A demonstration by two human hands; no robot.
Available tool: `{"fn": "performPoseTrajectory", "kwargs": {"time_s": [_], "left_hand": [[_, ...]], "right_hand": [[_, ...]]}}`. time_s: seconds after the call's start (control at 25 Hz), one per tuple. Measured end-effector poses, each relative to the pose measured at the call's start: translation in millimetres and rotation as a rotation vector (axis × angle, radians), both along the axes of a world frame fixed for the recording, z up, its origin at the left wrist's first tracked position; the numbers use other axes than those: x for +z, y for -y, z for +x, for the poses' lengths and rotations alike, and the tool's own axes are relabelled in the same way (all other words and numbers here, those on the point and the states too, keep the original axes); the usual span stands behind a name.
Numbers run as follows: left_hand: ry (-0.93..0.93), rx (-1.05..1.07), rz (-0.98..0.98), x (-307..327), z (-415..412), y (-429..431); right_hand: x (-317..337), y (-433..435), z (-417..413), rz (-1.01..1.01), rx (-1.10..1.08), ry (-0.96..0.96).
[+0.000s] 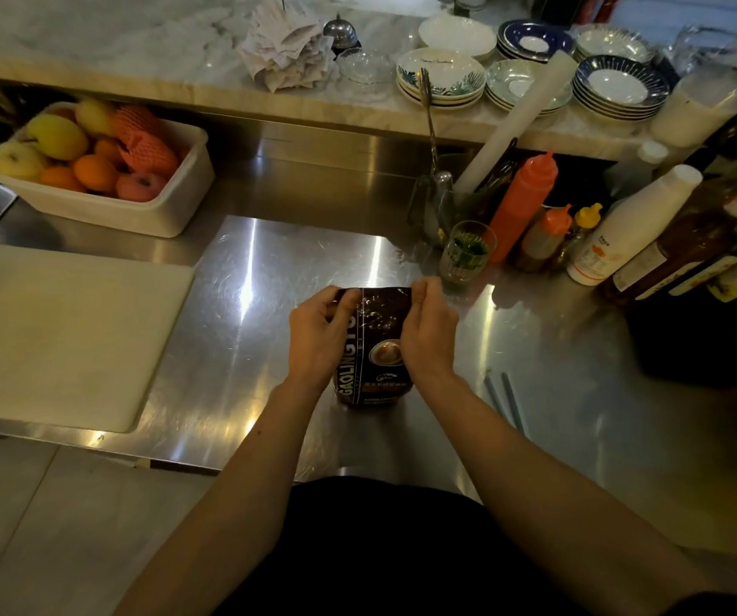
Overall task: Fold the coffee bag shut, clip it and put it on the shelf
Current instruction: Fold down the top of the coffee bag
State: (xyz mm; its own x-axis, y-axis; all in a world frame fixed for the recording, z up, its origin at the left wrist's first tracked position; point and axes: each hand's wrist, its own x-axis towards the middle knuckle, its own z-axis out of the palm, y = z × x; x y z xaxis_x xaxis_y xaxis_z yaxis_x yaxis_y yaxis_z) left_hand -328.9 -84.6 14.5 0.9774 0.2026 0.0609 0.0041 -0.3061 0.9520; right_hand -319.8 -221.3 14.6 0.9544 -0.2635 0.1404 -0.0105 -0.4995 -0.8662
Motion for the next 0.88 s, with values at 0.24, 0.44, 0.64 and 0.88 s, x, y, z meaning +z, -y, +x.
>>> {"fn": "performPoseTrajectory", "kwargs": {"time_s": [0.24,0.44,0.64,0.88], "left_hand": [[-0.009,-0.038,-0.188,1,3,-4],[-0.039,-0.028,-0.210,6,17,-7],[-0.066,-0.039,-0.293,9,23,-3],[-0.115,-0.211,-0.268,13,26,-9]], "right_hand": [[0,2,15,0.089,0.047,-0.068],[7,13,23,0.266,0.144,-0.158],[10,20,28,0.239,0.197,-0.185],[11,21,37,0.232,0.167,-0.180]]}}
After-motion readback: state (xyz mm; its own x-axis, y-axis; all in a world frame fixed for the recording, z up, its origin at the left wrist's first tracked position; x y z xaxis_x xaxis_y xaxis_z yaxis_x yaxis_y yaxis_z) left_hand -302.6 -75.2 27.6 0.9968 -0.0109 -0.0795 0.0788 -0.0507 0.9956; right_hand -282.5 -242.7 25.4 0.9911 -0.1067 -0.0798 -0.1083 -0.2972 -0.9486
